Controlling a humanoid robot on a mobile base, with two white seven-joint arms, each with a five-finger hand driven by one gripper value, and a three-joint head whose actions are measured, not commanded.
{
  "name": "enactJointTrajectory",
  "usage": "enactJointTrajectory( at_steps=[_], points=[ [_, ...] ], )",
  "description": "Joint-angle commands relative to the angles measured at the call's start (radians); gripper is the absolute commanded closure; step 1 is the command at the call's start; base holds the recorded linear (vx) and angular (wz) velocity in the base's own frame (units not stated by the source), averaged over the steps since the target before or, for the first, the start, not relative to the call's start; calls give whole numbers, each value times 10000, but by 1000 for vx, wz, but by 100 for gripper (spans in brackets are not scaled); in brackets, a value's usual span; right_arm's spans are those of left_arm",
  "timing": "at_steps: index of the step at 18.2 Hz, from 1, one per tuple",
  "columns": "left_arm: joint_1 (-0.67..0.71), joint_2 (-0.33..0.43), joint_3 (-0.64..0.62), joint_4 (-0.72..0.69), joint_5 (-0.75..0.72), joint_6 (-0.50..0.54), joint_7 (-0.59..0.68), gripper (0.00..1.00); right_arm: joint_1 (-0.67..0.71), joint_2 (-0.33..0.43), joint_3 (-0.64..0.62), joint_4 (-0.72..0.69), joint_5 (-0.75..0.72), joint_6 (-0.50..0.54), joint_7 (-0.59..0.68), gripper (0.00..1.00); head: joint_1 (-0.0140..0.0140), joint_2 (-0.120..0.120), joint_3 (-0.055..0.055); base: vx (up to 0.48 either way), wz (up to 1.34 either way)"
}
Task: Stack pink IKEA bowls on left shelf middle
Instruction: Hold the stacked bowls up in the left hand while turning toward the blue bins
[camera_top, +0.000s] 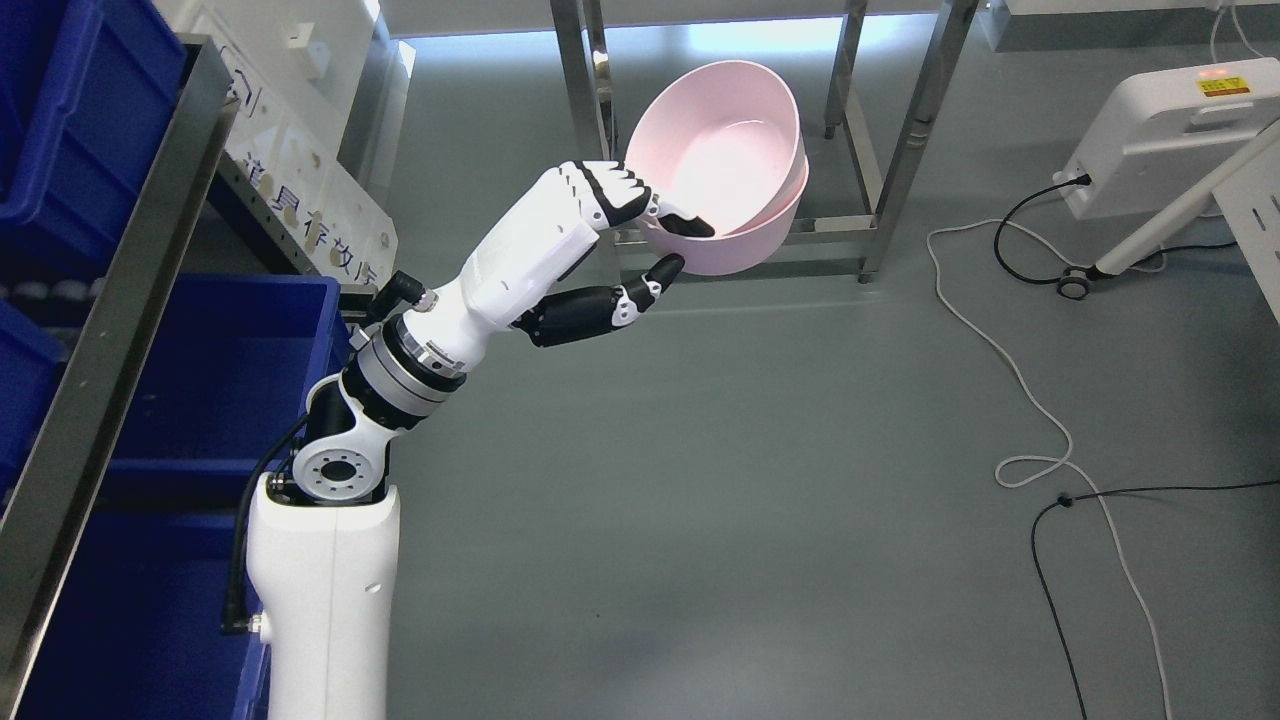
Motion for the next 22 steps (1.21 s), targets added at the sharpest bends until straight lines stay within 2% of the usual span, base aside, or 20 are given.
enactJointTrajectory(
  at_steps=[1, 8, 14, 18, 22],
  points=[
    [0, 174, 155, -15, 3, 19, 2, 97, -1, -175, 0, 0, 0, 5, -2, 0, 0, 0, 0, -210, 271],
    [0, 174, -120, -15, 3, 65, 47, 97, 14, -175, 0, 0, 0, 5, -2, 0, 0, 0, 0, -209, 303],
    [-351, 174, -1853, -506, 18, 694, 293, 97, -1, -175, 0, 0, 0, 5, -2, 0, 0, 0, 0, -157, 503],
    [-1653, 174, -2665, -506, 386, 1352, 308, 97, 14, -175, 0, 0, 0, 5, -2, 0, 0, 0, 0, -103, 660],
    [-3647, 174, -3570, -506, 754, 2319, 293, 96, -1, -175, 0, 0, 0, 5, -2, 0, 0, 0, 0, -95, 638]
  ],
)
